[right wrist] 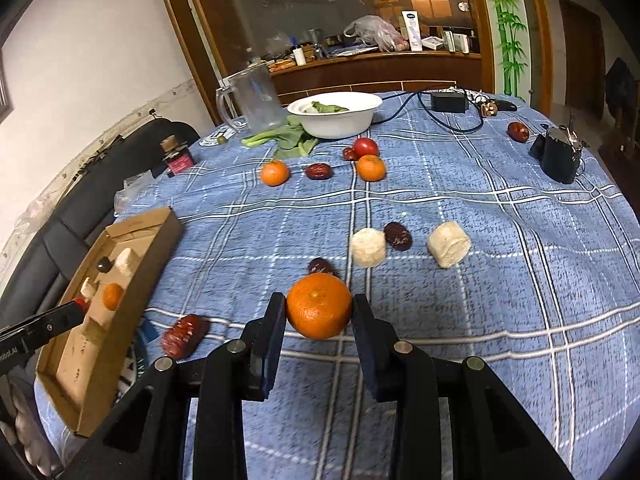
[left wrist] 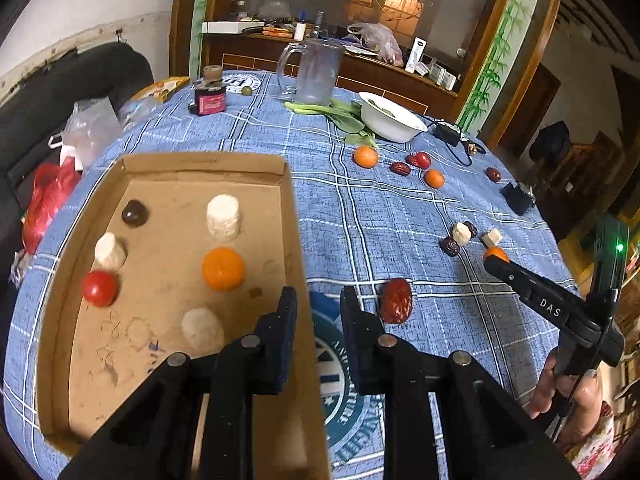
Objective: Organize fruits
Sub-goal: 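Carry the date and orange into the cardboard box and open both grippers, then withdraw both grippers from the box back toward the fruit row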
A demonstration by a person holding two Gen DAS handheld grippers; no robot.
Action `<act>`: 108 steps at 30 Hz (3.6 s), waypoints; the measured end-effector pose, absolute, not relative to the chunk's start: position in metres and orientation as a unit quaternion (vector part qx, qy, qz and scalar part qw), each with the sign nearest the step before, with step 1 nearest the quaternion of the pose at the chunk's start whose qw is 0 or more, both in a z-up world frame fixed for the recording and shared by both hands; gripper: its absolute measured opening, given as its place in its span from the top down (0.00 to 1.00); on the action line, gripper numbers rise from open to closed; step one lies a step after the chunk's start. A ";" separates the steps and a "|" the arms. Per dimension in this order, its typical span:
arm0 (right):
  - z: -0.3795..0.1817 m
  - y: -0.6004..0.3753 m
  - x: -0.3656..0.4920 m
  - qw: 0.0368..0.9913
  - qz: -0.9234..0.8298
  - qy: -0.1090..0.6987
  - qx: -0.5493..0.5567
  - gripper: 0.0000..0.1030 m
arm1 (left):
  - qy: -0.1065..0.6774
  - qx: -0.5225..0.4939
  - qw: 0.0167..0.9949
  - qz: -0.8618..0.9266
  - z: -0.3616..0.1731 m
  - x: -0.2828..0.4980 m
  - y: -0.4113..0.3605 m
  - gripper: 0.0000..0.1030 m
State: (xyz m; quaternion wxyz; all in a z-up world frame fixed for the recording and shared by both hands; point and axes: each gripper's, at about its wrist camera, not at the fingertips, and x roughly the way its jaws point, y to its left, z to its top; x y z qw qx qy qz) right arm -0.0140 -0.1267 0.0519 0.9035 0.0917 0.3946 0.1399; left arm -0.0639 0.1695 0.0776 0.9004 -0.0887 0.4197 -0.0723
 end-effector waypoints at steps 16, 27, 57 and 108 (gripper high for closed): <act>0.061 -0.120 -0.057 0.899 0.160 0.397 0.095 0.65 | 0.481 -0.007 0.867 -0.129 0.029 -0.020 0.083 0.63; 0.064 -0.105 -0.067 0.898 0.171 0.396 0.083 0.65 | 0.448 -0.016 0.885 -0.126 0.044 -0.041 0.093 0.77; 0.040 0.139 -0.071 0.824 0.325 0.463 -0.026 0.64 | 0.420 -0.150 0.894 0.052 0.042 -0.104 0.316 0.83; 0.063 0.001 -0.095 0.874 0.230 0.416 0.097 0.44 | 0.344 0.021 0.933 0.100 0.120 -0.143 0.191 0.13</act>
